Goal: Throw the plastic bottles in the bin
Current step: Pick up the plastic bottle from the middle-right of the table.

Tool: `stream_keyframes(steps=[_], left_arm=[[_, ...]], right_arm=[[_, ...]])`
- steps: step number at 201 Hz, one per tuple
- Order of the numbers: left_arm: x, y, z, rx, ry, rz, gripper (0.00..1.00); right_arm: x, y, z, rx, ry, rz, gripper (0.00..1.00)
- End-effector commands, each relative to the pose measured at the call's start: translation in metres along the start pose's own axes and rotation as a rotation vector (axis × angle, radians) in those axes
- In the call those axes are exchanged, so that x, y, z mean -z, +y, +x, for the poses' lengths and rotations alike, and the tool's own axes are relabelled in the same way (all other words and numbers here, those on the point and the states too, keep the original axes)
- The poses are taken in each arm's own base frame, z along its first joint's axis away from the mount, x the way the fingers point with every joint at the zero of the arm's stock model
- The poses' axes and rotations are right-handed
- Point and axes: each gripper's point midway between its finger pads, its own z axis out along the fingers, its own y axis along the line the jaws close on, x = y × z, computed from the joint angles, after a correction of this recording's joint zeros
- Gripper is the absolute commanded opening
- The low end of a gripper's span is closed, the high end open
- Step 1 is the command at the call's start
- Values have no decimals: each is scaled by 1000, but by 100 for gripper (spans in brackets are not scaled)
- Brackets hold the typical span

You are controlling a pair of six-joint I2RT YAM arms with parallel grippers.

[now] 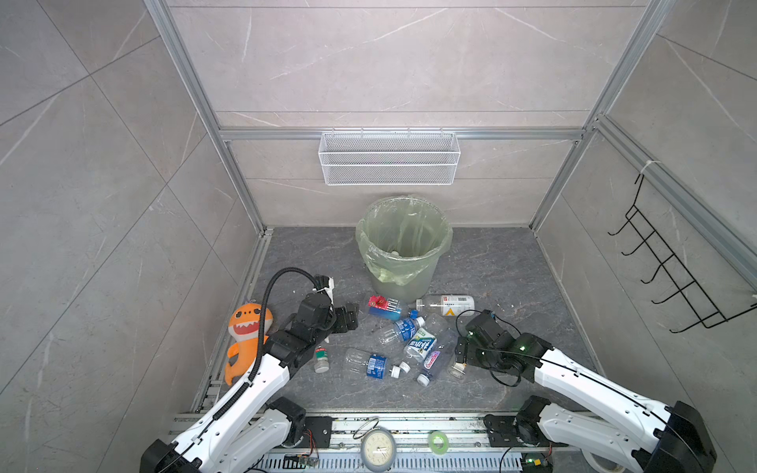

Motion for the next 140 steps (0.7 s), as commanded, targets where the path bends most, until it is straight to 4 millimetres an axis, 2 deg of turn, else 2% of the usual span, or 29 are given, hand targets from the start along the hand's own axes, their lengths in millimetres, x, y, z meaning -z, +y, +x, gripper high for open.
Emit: stream_keyframes(steps=[1,39,96,140], left_arm=[[5,-2,-7,16,-37,9,91],[2,-1,-1,4,-22,17,90],[-3,-2,8,8,0,30,90],[-6,-1,11,4,12,30,90]], right_arm=[[-8,2,5,-22,17,-3,92],[-19,2,10,-27,34,0,86],[-25,-2,10,-13,37,31,85],[-29,-5,8,23,35,64,74]])
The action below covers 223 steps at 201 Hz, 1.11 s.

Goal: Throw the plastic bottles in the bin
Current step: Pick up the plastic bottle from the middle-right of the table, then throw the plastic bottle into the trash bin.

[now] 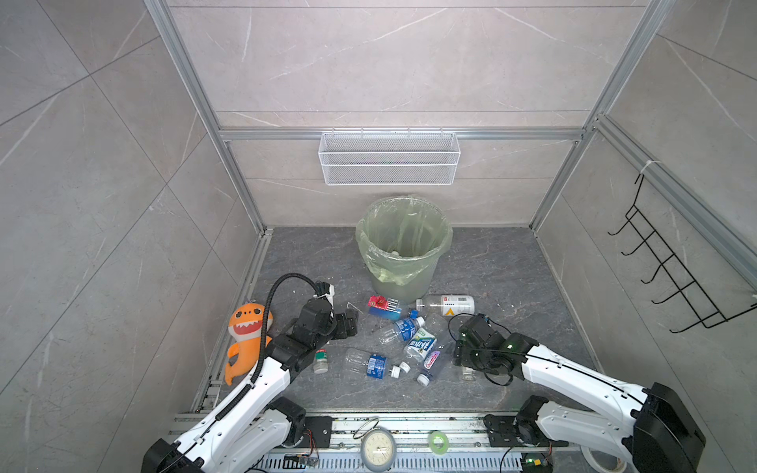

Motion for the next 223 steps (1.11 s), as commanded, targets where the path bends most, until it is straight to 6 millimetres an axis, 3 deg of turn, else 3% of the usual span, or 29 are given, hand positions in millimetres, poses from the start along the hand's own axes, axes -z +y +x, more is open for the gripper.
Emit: stream_keyframes(steps=[1,50,72,101,128,169,206,223], left_arm=[[-1,-8,-7,4,-21,36,90],[-4,-11,-7,1,-17,46,87],[-3,-11,-8,-8,-19,49,87],[-2,-18,-10,-23,-25,83,87],[-1,-24,-14,-27,-36,110,87],[5,-27,-22,-28,-61,121,87],[5,-29,-27,-32,-69,115,87],[5,-29,-29,-33,-68,114,87]], right_arm=[[-5,-6,0,31,-6,38,73],[2,-11,-6,93,-57,75,55],[21,-6,-16,119,-139,26,48],[58,4,-36,167,-270,-51,47],[104,15,-58,218,-420,-132,48],[197,36,-98,271,-632,-237,49],[280,78,-140,327,-729,-320,49],[309,110,-161,382,-758,-357,52]])
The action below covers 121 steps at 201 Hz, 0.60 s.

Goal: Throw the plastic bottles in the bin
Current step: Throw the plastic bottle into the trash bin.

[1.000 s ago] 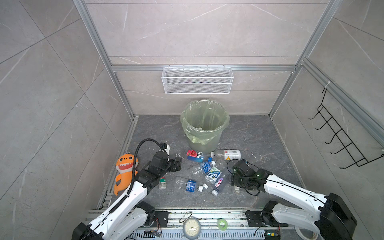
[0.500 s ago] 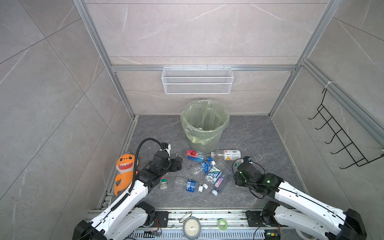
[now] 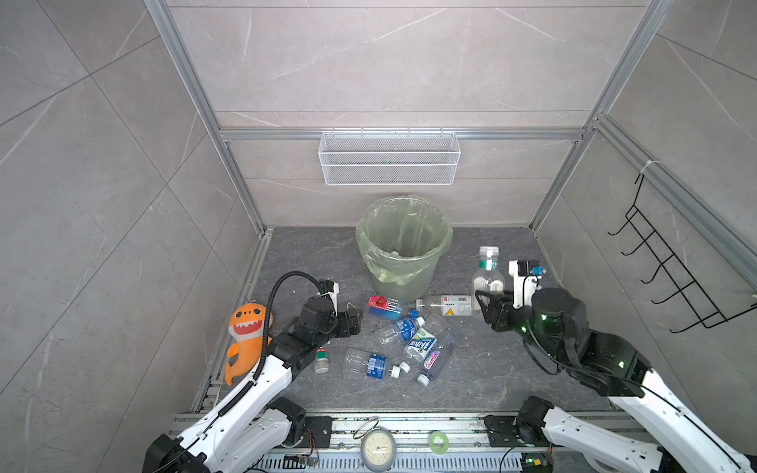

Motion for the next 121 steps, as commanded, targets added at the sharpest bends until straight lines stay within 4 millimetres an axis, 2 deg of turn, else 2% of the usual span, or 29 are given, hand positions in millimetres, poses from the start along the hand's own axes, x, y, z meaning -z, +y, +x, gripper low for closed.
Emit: stream_keyframes(steps=[1,24,37,49,57,65,66,67,69,71,73,78,79,88,121], left_arm=[[7,-13,-25,-26,-66,33,87],[7,-13,-25,-23,-66,32,87],[5,-13,-25,-22,-66,27,87],[3,-11,-24,-19,-54,18,87],[1,-11,-23,-17,-47,17,87],[0,-12,-23,-13,-41,20,87],[0,-12,-23,-13,-41,21,87],[0,-12,-23,-11,-42,20,87],[0,-13,-23,-10,-42,22,87],[0,-13,-23,-10,-40,22,87],[0,-13,-24,-10,-43,23,87],[1,-14,-25,-7,-42,24,87],[1,-14,-25,-7,-42,24,87],[4,-14,-27,-3,-47,23,87],[13,-13,-33,4,-78,13,88]], right_arm=[[-10,28,-35,116,-2,-39,52],[-29,63,-80,160,-22,-74,48],[-52,82,-98,187,-18,-81,47],[-74,93,-115,207,-24,-56,54],[-95,94,-124,210,-22,-31,62],[-116,89,-135,203,-15,10,85],[-117,89,-139,197,-23,14,92],[-122,86,-135,200,-1,29,92],[-125,82,-137,192,2,45,97],[-127,80,-145,177,-14,60,99],[-130,74,-142,179,9,87,99],[-133,67,-147,169,16,123,99],[-130,68,-154,159,-7,120,99],[-119,66,-166,145,-30,124,99],[-109,78,-181,144,-88,54,99]])
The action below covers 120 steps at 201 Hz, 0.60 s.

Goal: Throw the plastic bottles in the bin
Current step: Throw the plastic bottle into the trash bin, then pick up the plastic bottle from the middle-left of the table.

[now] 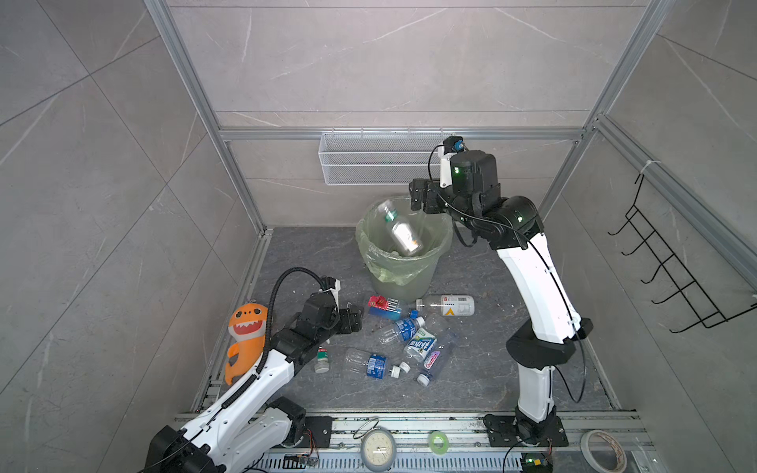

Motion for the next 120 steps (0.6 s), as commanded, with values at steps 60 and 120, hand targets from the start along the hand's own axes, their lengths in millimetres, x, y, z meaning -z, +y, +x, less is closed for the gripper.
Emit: stream_keyframes(steps=[60,120], left_arm=[[22,17,-19,13,-59,-128,88],[29,59,1,55,-19,-350,86]], right_arm=[[77,-26,25,4,-8,-42,99],[81,-48,106,6,120,-11,99]])
